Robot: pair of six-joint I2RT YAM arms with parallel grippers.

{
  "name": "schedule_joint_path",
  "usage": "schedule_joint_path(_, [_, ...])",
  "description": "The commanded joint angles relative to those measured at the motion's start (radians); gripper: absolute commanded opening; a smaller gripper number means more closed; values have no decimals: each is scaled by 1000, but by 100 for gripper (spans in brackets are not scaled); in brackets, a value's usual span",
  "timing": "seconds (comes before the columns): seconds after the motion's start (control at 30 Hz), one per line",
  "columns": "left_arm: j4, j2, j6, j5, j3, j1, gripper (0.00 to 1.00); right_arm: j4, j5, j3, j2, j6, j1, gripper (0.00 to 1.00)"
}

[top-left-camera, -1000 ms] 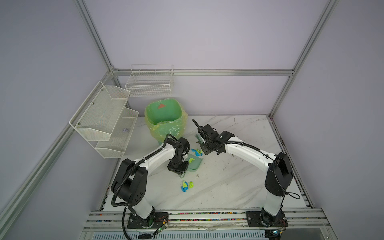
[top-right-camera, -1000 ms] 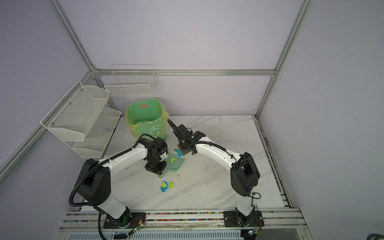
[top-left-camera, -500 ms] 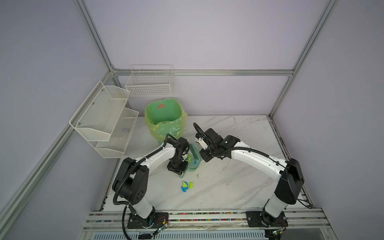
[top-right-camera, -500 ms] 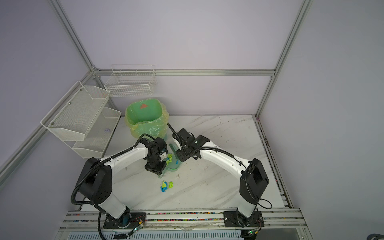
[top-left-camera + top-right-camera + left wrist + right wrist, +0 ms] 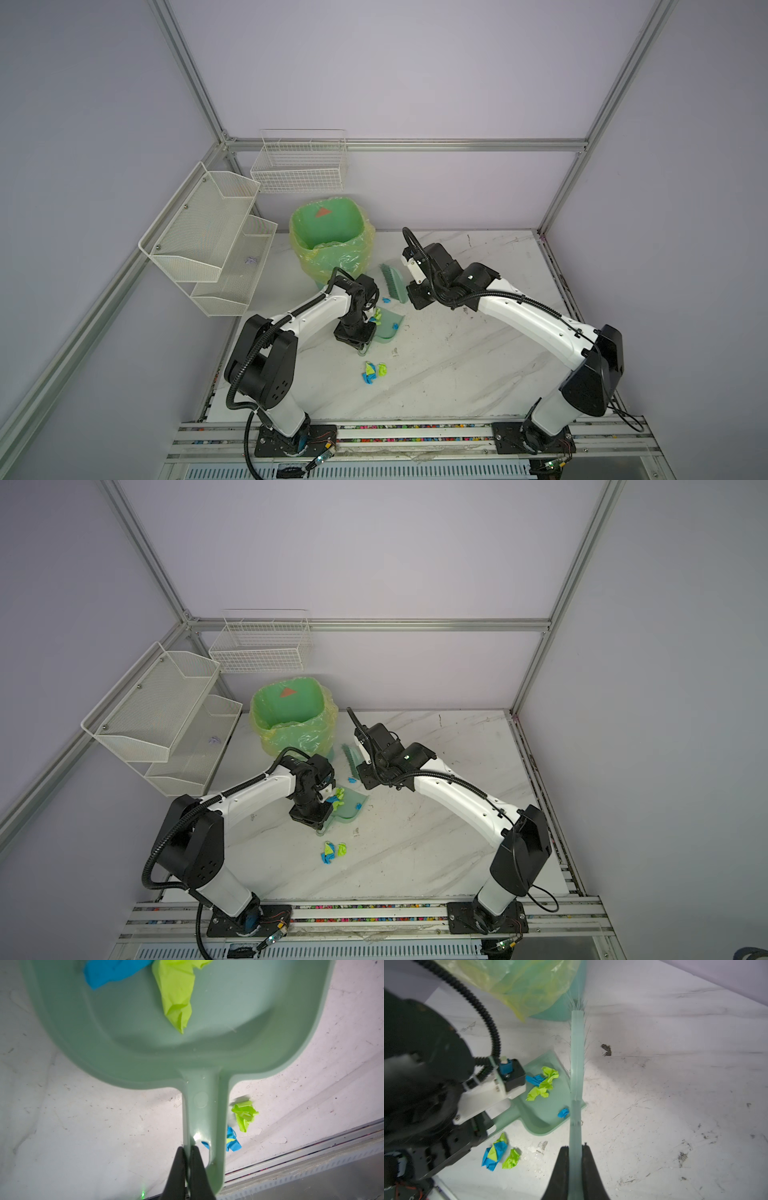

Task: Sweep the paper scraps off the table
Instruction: 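Brush the remaining scraps beside the dustpan into it with the right gripper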

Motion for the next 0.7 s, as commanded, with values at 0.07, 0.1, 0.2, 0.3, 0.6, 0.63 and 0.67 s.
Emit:
schedule_joint_path(0.07, [8,-3,27,2,27,9,0,27,113,94,157,-62,1,0])
schedule_joint_path(0.1, [10,-3,26,2,25,10,0,35,116,107,182,-81,1,0])
schedule_joint_path(0.2, [15,0,27,3,30,10,0,83,88,107,217,-133,1,0])
schedule_joint_path(0.3, [20,8,26,8,40,12,0,94,52,106,226,-156,1,0])
schedule_joint_path(0.6, [22,32,39,10,48,22,0,79,-38,-19,123,-183,55,0])
schedule_joint_path(0.63, [22,34,41,12,47,24,0,76,-49,-37,107,-177,61,0])
schedule_joint_path(0.67, [22,33,43,17,45,28,0,74,-65,-57,90,-169,66,0])
